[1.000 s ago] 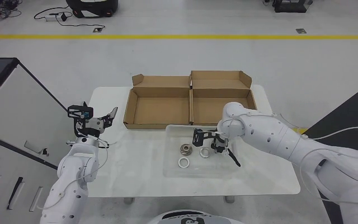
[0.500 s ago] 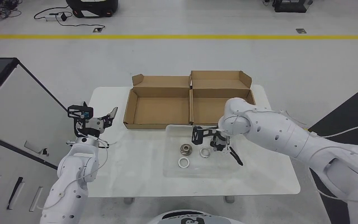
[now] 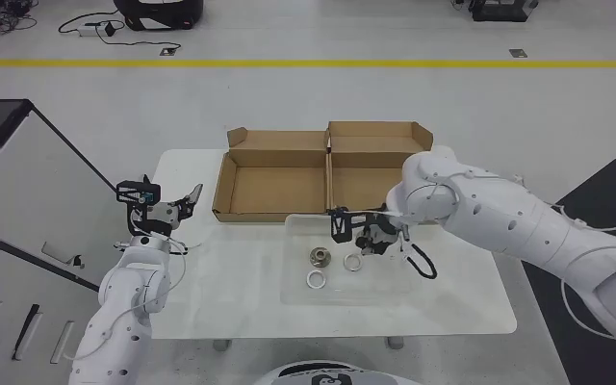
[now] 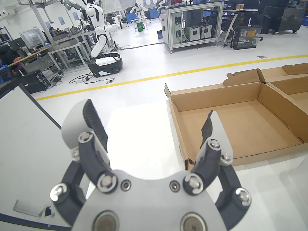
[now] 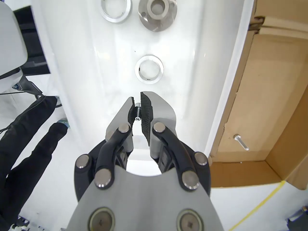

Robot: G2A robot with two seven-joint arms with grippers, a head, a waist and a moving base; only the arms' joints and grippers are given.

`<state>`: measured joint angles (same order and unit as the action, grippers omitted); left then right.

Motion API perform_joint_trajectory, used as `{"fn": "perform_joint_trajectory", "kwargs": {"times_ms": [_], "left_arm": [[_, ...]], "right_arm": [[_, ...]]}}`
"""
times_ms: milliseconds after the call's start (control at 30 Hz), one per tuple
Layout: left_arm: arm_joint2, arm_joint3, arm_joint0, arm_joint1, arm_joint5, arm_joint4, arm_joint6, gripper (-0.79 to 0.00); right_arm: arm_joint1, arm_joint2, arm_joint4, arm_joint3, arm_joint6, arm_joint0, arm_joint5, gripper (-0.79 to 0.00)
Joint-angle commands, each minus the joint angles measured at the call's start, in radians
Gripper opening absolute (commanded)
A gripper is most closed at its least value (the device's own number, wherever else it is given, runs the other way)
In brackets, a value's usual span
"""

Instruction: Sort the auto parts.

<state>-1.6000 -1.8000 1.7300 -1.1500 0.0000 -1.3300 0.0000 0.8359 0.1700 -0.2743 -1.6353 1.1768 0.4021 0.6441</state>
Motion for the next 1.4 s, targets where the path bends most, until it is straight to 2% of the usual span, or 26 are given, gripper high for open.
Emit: {"fn": "perform_joint_trajectory", "kwargs": {"times_ms": [0, 267, 300, 633, 1033, 1367], "left_arm": [[0.000, 0.000, 0.000, 0.000, 0.000, 0.000, 0.000, 0.000], [0.000, 0.000, 0.000, 0.000, 0.000, 0.000, 0.000, 0.000], [0.000, 0.000, 0.000, 0.000, 0.000, 0.000, 0.000, 0.000], [0.000, 0.000, 0.000, 0.000, 0.000, 0.000, 0.000, 0.000], [0.000, 0.000, 0.000, 0.000, 0.000, 0.000, 0.000, 0.000], [0.000, 0.000, 0.000, 0.000, 0.000, 0.000, 0.000, 0.000]], "right_arm": [[-0.018, 0.000, 0.013, 0.002, -0.057, -0.007, 0.057, -0.785], [-0.073, 0.000, -0.043, 0.013, -0.356, -0.013, 0.356, -0.785], [-0.076, 0.000, -0.046, 0.008, -0.369, -0.014, 0.368, -0.785], [-0.087, 0.000, 0.126, -0.072, -0.369, -0.080, 0.368, -0.785], [-0.078, 0.000, 0.152, -0.024, -0.369, -0.156, 0.368, -0.785], [-0.078, 0.000, 0.152, -0.024, -0.369, -0.156, 0.368, -0.785]]}}
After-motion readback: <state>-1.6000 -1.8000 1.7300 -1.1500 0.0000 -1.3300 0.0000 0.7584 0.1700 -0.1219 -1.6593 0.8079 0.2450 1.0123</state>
